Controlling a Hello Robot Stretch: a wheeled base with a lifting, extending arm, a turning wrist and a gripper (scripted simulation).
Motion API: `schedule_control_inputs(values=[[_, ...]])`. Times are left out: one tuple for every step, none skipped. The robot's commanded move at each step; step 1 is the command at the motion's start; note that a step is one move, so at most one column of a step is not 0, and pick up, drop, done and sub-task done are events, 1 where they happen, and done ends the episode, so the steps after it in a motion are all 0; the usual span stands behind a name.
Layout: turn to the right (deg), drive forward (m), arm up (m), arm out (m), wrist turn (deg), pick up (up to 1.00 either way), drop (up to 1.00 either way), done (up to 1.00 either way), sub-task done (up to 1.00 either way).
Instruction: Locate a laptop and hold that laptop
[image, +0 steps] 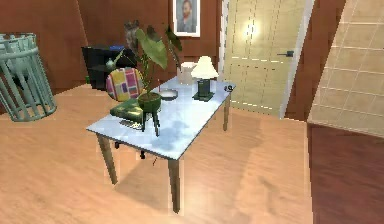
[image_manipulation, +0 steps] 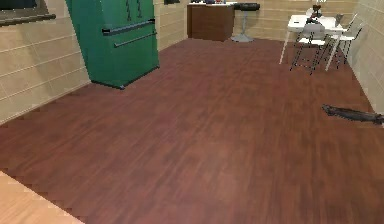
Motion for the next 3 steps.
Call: schedule_control_inputs(values=[[12.0, 0.00, 0.00, 0.00, 0.0, 0.00, 0.00, 0.00, 0.00], [0.0, 0.05, 0.00, 0.00, 0.0, 0.00, 0.00, 0.00, 0.00], [-45.0, 0.00, 0.00, 0.00, 0.0, 0.00, 0.00, 0.00, 0.00]])
